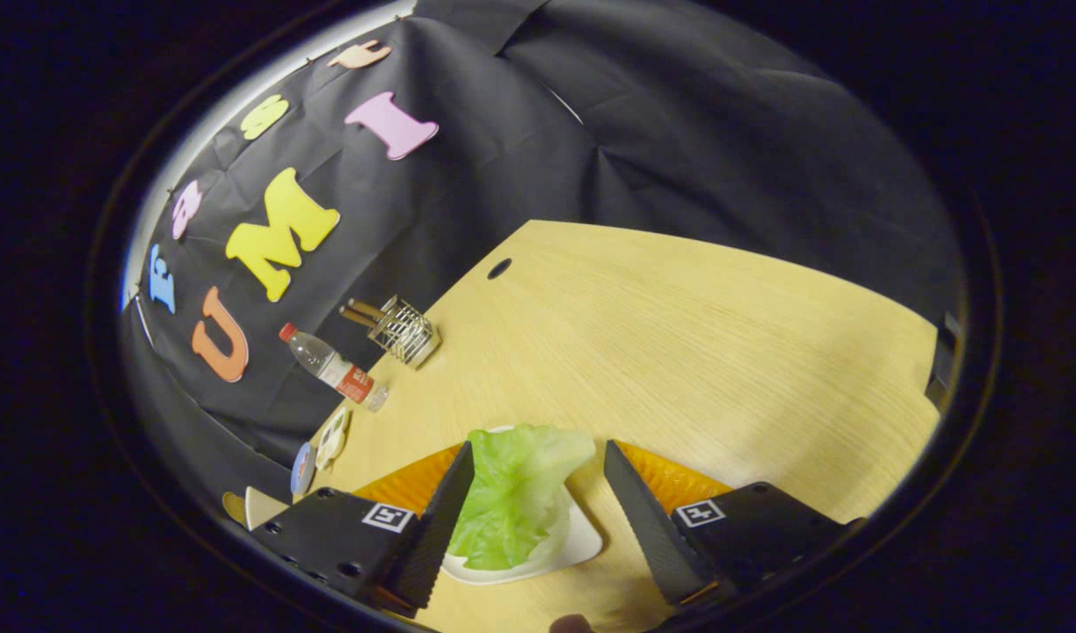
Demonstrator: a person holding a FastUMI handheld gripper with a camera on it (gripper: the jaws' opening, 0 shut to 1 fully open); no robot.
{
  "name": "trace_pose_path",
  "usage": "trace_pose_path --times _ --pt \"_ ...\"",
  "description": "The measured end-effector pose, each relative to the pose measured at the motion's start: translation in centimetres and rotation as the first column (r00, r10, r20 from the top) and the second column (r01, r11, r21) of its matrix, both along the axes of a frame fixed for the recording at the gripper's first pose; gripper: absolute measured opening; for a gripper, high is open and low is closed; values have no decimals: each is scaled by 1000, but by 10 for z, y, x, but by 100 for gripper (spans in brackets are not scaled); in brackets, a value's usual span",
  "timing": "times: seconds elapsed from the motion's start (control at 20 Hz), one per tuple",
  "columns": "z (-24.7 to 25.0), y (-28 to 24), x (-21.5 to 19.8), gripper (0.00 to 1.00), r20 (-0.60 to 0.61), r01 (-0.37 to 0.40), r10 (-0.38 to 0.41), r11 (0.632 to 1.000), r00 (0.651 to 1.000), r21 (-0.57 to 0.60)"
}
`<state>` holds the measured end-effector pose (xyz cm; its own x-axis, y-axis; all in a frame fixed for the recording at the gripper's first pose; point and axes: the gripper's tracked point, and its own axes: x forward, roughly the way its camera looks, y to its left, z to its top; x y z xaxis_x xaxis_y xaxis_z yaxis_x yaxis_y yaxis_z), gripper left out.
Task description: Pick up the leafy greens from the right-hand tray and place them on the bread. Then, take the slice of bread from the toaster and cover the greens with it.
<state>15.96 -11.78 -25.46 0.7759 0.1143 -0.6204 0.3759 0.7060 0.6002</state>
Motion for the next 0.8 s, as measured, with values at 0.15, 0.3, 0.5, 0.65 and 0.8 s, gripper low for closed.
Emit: trace_pose_path --times 0.15,0.3,0.5,0.65,0.8 --pt "-8 -6 8 58 -20 28 -27 999 999 22" --pt "-1 -12 7 15 -2 31 -31 999 1000 28" --pt "24 -12 7 0 72 2 -3 1000 997 5" --pt "61 -3 5 0 156 -9 6 1000 988 17" --pt "100 12 -1 0 230 -26 20 999 973 27"
